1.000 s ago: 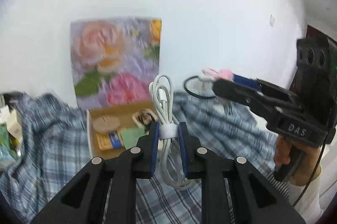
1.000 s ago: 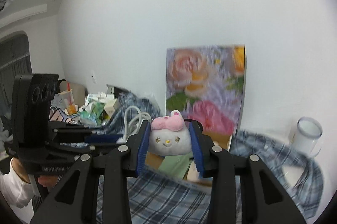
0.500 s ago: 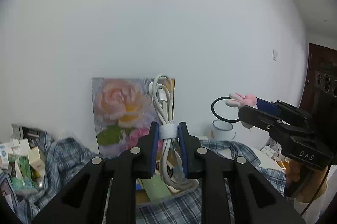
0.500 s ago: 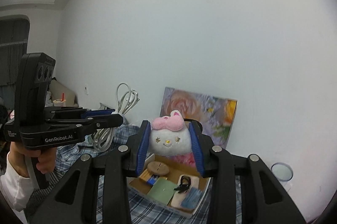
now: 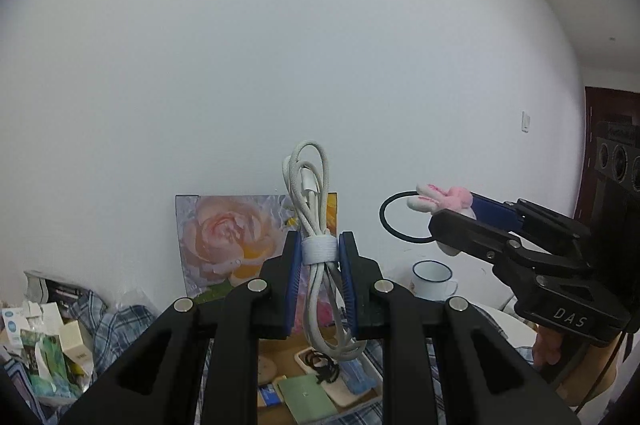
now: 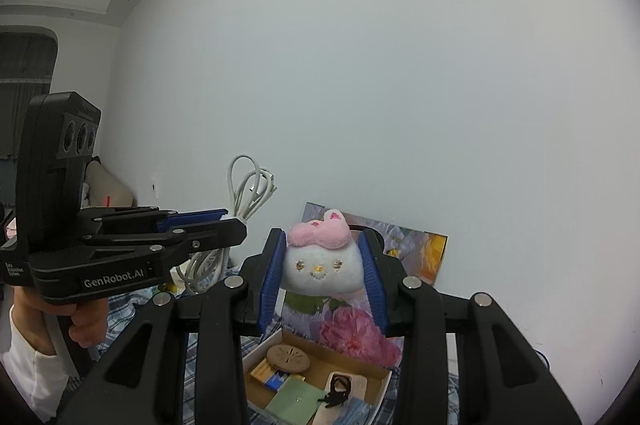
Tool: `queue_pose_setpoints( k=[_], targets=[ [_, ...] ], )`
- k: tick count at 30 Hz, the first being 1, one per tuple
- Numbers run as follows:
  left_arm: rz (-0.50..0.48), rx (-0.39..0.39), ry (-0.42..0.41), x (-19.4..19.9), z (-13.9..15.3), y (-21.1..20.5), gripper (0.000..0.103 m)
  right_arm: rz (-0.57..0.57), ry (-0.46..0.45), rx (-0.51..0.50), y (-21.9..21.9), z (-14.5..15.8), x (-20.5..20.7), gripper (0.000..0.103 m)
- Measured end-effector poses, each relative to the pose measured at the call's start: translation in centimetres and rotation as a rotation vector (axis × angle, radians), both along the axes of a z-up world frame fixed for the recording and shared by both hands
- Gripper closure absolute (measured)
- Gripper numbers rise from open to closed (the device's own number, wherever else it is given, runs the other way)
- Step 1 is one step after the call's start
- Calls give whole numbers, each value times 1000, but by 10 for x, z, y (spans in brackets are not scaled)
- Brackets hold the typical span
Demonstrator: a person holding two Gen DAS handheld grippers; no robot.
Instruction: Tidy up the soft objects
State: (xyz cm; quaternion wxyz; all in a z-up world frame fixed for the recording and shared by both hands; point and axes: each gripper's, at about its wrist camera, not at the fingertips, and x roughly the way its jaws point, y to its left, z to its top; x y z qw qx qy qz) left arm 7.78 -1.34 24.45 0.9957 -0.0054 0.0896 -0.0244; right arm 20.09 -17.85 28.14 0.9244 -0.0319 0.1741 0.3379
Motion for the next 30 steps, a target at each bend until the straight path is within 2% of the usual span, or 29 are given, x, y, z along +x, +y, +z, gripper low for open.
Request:
queue_pose_setpoints(
  k=[6,14,30],
  targets=[
    [-16,27,11,21,-5,-4,83,-26,17,32,-5,-15,12,66],
    [0,68,69,55,-35,-6,83,-32,106,64,-11,-51,40,66],
    [-5,12,266,124,-102,10,83,-50,282,92,-1,-131,81,66]
  ],
)
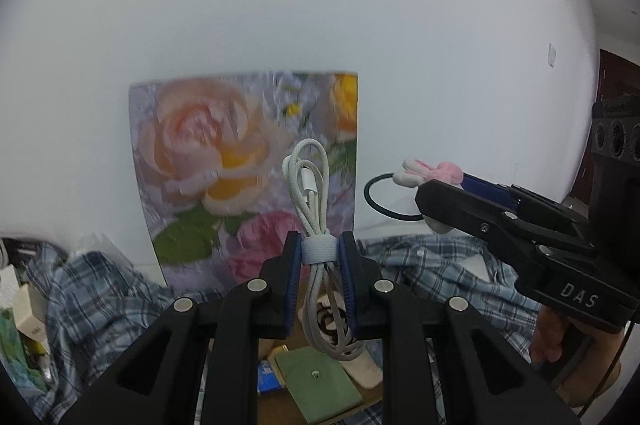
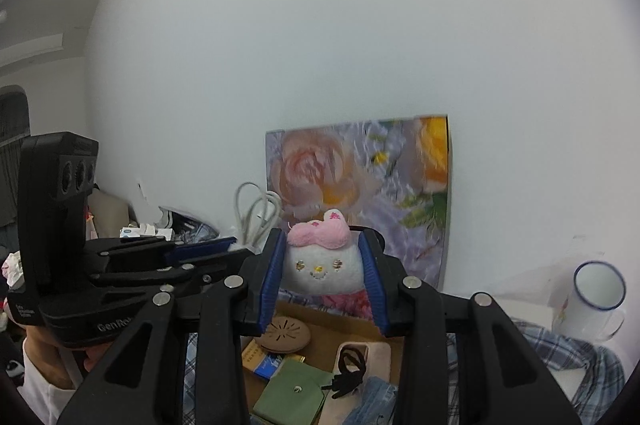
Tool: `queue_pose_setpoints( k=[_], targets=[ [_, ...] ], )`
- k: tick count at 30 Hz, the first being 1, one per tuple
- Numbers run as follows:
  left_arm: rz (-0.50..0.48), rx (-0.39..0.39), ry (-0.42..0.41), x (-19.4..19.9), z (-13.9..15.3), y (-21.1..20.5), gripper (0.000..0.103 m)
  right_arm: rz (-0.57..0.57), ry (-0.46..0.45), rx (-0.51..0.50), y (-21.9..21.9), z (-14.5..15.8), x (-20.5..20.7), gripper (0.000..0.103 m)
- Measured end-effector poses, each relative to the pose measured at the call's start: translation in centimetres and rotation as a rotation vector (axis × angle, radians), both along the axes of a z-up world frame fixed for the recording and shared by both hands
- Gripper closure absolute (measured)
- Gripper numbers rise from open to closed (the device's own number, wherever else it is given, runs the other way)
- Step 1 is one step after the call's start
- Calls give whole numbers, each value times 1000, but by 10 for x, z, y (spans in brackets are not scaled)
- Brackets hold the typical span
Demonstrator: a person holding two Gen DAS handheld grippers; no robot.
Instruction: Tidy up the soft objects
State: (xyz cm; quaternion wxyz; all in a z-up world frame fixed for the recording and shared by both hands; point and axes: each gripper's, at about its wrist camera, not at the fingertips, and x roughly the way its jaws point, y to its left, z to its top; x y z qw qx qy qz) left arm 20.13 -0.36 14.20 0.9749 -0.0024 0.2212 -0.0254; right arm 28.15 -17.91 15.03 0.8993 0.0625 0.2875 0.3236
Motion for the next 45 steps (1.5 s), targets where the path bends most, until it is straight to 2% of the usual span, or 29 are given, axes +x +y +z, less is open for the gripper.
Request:
queue_pose_setpoints(
  k=[13,22,28,36,45],
  targets=[
    [45,-26,162,43,-58,17,83,17,111,-24,15,-53,18,66],
    [65,-27,250,59,-90,28,83,20,199,-54,30,-100,25,66],
    [65,-39,302,67,-110,32,83,14,247,-74,32,-119,31,65],
    [55,-52,343,73,-124,36,83,27,293,-106,40,-135,33,65],
    [52,-67,370,78,-130,38,83,25,301,-121,40,-136,33,64]
  ],
)
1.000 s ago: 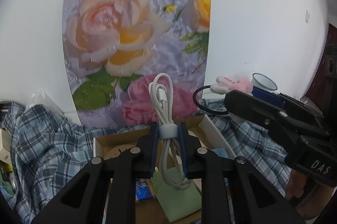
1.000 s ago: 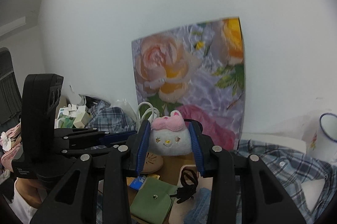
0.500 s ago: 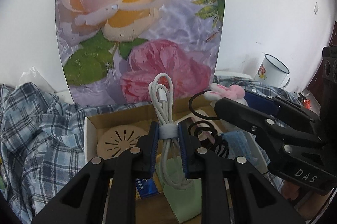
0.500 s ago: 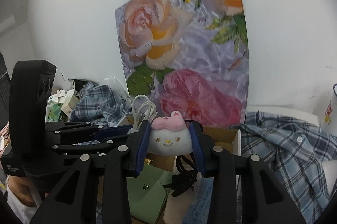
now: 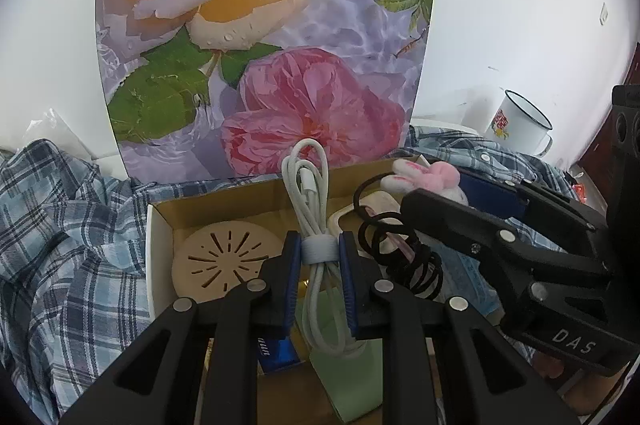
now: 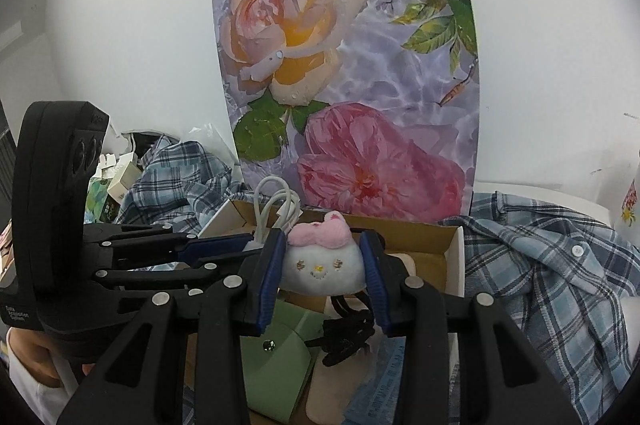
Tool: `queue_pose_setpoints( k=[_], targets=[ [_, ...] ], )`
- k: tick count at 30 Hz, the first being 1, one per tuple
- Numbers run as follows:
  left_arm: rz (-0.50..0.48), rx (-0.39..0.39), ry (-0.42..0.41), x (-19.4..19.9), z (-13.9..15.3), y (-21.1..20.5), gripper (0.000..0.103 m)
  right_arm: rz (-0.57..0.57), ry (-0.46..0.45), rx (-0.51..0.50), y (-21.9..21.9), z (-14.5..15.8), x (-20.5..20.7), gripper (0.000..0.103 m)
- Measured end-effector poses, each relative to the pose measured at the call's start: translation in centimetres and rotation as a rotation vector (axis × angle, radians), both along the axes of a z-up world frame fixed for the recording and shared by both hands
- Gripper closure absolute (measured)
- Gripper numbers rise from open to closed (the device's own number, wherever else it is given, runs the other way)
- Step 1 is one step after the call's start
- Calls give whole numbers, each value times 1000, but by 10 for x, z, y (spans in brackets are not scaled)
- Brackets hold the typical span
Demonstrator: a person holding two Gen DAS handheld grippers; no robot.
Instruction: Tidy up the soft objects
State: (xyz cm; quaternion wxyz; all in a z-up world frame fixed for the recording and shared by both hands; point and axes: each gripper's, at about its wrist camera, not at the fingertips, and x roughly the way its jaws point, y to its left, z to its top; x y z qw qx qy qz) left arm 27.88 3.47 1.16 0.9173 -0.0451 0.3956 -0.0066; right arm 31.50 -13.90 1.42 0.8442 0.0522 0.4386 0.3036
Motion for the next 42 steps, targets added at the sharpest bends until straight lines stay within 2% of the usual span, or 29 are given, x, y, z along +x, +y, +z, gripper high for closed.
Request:
queue_pose_setpoints(
  k=[3,7,9,10,11,12,13,14,16,18,22,26,31,37,42],
  targets=[
    [-4,0,1,1,-1,0,83,-10,4,-2,-1,0,1,59],
    [9,13,-5,1,1,1,82,-29,16,-18,-2,-1,3,31],
    [20,-4,-10,1,3,5,60,-40,19,-10,-5,-1,4,20],
    [30,-12,-11,1,4,7,28,-50,20,-12,-6,0,4,16],
    [44,-11,-11,1,5,9,7,-58,22,-8,-9,0,6,14],
    [80,8,-12,1,5,12,0,-74,22,-16,-12,0,7,8],
    [106,22,-21,0,6,15,0,-91,25,-19,-16,0,8,0],
    [145,43,-47,-2,8,19,0,-98,25,-15,-19,0,9,0],
    [142,16,-78,-6,12,26,0,-104,30,-27,-21,0,10,0],
    [139,2,-84,-7,14,29,0,-106,25,-50,-19,-1,10,0],
    [157,62,-100,-6,15,24,0,-94,19,-67,-15,-2,9,0],
    [152,43,-108,-5,17,26,0,-91,9,-54,-17,1,9,0],
    [148,68,-127,-9,24,23,0,-87,-6,-59,-17,6,7,0],
    [146,90,-167,-16,39,18,1,-86,-45,-49,-18,22,5,0],
    [119,108,-255,-30,60,11,1,-73,-102,-26,-20,48,-1,0]
  ],
)
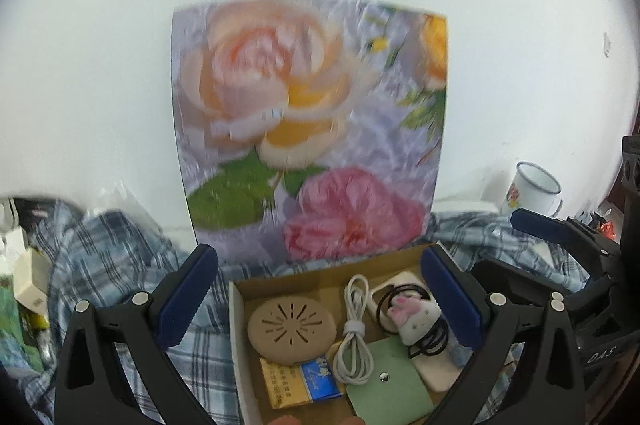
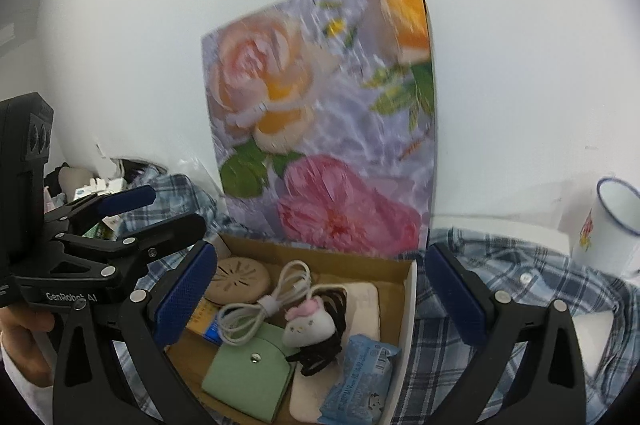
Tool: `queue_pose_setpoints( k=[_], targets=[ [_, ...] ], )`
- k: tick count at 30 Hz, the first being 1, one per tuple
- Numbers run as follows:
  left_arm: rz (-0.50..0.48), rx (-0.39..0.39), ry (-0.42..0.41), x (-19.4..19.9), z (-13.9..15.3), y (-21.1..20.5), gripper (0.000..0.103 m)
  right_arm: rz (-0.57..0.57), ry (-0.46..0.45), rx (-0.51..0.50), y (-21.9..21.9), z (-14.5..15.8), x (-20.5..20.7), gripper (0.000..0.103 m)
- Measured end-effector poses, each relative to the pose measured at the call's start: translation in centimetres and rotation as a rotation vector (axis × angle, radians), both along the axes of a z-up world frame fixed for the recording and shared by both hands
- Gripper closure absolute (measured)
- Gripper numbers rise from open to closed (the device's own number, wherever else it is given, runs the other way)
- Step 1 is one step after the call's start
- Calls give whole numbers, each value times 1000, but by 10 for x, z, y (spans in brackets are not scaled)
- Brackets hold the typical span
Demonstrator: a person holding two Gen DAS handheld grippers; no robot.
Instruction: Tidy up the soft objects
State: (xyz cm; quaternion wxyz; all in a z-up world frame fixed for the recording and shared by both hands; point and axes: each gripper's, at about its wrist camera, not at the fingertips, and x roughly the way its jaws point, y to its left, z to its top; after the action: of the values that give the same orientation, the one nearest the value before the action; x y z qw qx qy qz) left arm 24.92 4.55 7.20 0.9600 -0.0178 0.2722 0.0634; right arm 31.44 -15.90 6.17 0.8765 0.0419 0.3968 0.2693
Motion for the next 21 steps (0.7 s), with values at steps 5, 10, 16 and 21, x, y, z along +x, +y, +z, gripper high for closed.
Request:
queue_pose_setpoints(
  k=[5,10,16,21],
  targets=[
    [-5,21,-68,-16,25,-7,1,-1,-68,-8,1,29,-7,0],
    [-21,34,-115,-33,48,-12,1,11,-114,-1,1,58,-17,0],
    [-30,74,-199,-60,80,-26,1,15,-195,-15,-1,95,-34,0],
    [-18,127,-256,-80,99,-38,1,13,-262,-31,-3,122,-49,0]
  ],
)
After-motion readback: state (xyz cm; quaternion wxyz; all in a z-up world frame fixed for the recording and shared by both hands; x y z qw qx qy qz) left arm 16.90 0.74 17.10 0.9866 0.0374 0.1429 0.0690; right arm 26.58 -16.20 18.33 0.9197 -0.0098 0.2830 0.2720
